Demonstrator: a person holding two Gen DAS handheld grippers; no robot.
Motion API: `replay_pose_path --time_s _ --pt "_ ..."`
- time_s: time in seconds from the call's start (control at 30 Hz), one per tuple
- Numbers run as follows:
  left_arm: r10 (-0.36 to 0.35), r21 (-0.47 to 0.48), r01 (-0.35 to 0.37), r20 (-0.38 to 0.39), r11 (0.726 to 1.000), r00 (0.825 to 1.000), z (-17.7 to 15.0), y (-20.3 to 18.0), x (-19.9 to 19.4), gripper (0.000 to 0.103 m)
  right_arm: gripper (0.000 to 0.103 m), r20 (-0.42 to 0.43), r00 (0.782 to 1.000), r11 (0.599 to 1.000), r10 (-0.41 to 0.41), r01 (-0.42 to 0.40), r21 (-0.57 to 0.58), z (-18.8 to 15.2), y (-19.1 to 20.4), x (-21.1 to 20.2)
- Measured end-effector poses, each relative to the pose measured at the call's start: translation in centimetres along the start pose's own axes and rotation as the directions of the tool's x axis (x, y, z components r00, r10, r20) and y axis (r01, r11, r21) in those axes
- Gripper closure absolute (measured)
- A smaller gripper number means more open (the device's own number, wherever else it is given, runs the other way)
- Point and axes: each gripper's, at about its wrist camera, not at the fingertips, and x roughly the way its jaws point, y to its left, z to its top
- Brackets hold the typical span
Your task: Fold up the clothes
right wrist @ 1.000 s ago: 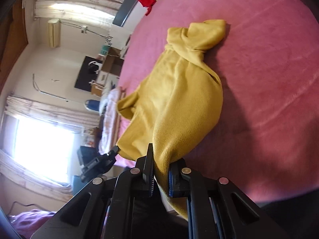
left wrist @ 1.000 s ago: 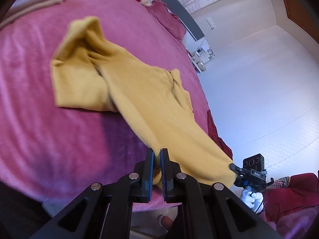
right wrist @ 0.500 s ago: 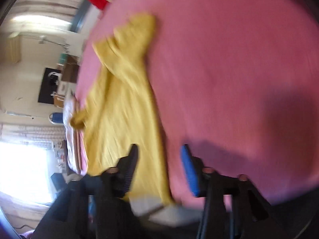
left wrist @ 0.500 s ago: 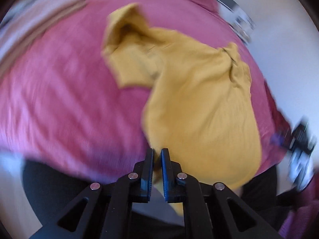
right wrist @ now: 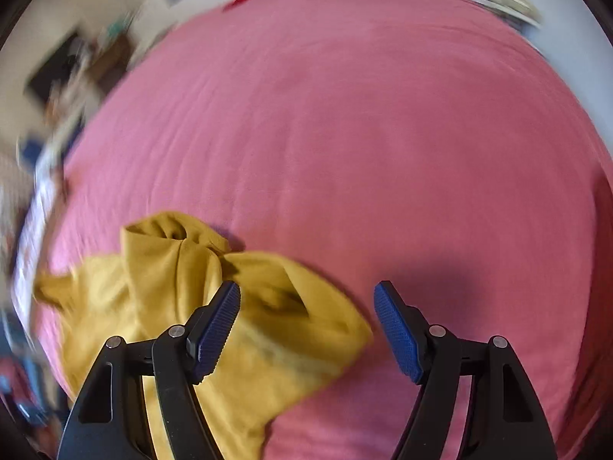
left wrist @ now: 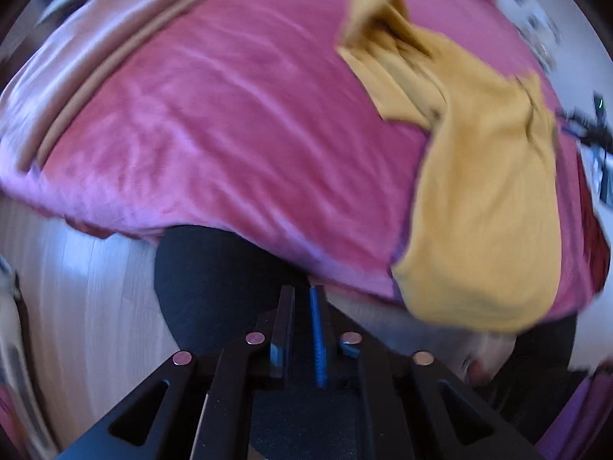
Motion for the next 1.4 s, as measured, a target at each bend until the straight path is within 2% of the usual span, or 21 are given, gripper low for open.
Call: replay_pose_path --time_s 0.1,0.2,0.23,0.27,0.3,0.37,0.47,0.53,0.57,0.6,0.77,0.87,0.93,0.97,1.0,1.03,1.1,1.2,1.3,1.37,1.4 --pt "-0.088 0.060 0.083 0.097 0.995 0.991 2.6 -2.9 0.1 0.097 0.028 -0.151 0.985 0.976 -0.081 0.048 -0.211 2.0 3.1 4.4" --pt "-0.186 0.187 0.152 0.183 0.971 0.965 6.5 -9.2 2.0 0.096 0.027 -0.207 0.970 0.967 -0.126 0.073 -0.246 1.9 4.2 7.4" --pt "-0.219 0.226 0.172 0.203 0.959 0.954 8.0 -11.5 2.8 0.096 0.027 -0.190 0.977 0.975 -0.101 0.059 -0.215 1.7 4.0 7.1" --pt "-0.243 0.255 0.187 0.210 0.949 0.947 9.5 -13.6 3.9 0.096 0.040 -0.171 0.982 0.982 -0.076 0.044 -0.184 1.5 3.8 6.7" --pt "-0.268 0.285 0.203 0.215 0.937 0.939 11.0 -15.7 5.0 0.096 0.065 -0.151 0.987 0.988 -0.052 0.028 -0.154 1.4 3.5 6.3" --pt "-0.318 0.348 0.230 0.221 0.909 0.922 13.4 -19.3 7.2 0.096 0.086 -0.103 0.995 0.998 -0.010 0.004 -0.064 0.5 2.4 4.8" --pt "-0.288 0.418 0.176 0.220 0.891 0.932 15.6 -23.6 10.3 0.096 0.089 0.002 1.000 0.997 -0.013 0.013 0.073 -1.3 -0.1 1.3" --pt "-0.250 0.432 0.132 0.227 0.892 0.941 15.7 -24.4 12.0 0.096 0.091 0.100 0.994 0.977 -0.047 0.025 0.211 -3.4 -3.0 -2.1" --pt "-0.231 0.438 0.111 0.231 0.892 0.945 15.7 -24.7 12.8 0.095 0.098 0.115 0.991 0.962 -0.069 0.035 0.271 -5.0 -4.1 -2.9" --pt "-0.220 0.441 0.095 0.241 0.893 0.945 15.7 -25.0 13.5 0.095 0.098 0.129 0.987 0.943 -0.091 0.043 0.331 -6.6 -5.2 -3.8" --pt "-0.322 0.387 0.172 0.365 0.906 0.874 14.0 -23.0 14.1 0.094 0.098 0.175 0.962 0.792 -0.211 0.063 0.608 -14.8 -10.9 -7.9" --pt "-0.323 0.389 0.169 0.372 0.905 0.870 14.0 -22.9 14.4 0.094 0.098 0.182 0.943 0.660 -0.280 0.052 0.750 -19.8 -14.2 -10.2" --pt "-0.326 0.391 0.174 0.368 0.904 0.871 14.2 -22.2 14.3 0.094 0.095 0.172 0.948 0.532 -0.268 -0.003 0.847 -24.4 -16.4 -10.2" --pt "-0.334 0.388 0.183 0.366 0.903 0.869 14.4 -22.2 14.5 0.094 0.084 0.168 0.951 0.467 -0.261 -0.028 0.884 -26.6 -17.2 -10.1" --pt "-0.341 0.386 0.193 0.364 0.902 0.867 14.6 -22.2 14.6 0.094 0.077 0.163 0.954 0.434 -0.252 -0.039 0.900 -28.0 -16.9 -9.7" --pt "-0.349 0.383 0.203 0.361 0.901 0.865 14.8 -22.2 14.7 0.094 0.076 0.149 0.957 0.445 -0.250 -0.023 0.895 -28.4 -16.5 -9.7" --pt "-0.369 0.376 0.231 0.351 0.897 0.861 14.6 -21.6 14.3 0.094 0.062 0.128 0.958 0.464 -0.255 0.005 0.886 -29.1 -15.6 -9.9" --pt "-0.387 0.370 0.255 0.345 0.893 0.855 14.6 -21.2 14.1 0.094 0.046 0.181 0.922 0.461 -0.341 -0.004 0.887 -28.5 -15.3 -12.5" --pt "-0.377 0.374 0.241 0.349 0.896 0.858 14.3 -21.4 14.1 0.094 0.046 0.236 0.894 0.524 -0.381 -0.002 0.852 -25.9 -14.8 -14.2" --pt "-0.367 0.377 0.228 0.353 0.898 0.861 14.3 -21.6 14.1 0.094 0.046 0.325 0.860 0.506 -0.393 -0.093 0.858 -25.5 -15.3 -15.8" --pt "-0.365 0.378 0.225 0.353 0.898 0.861 14.4 -21.6 14.1 0.094 0.046 0.373 0.819 0.427 -0.436 -0.176 0.887 -27.1 -16.0 -17.2"
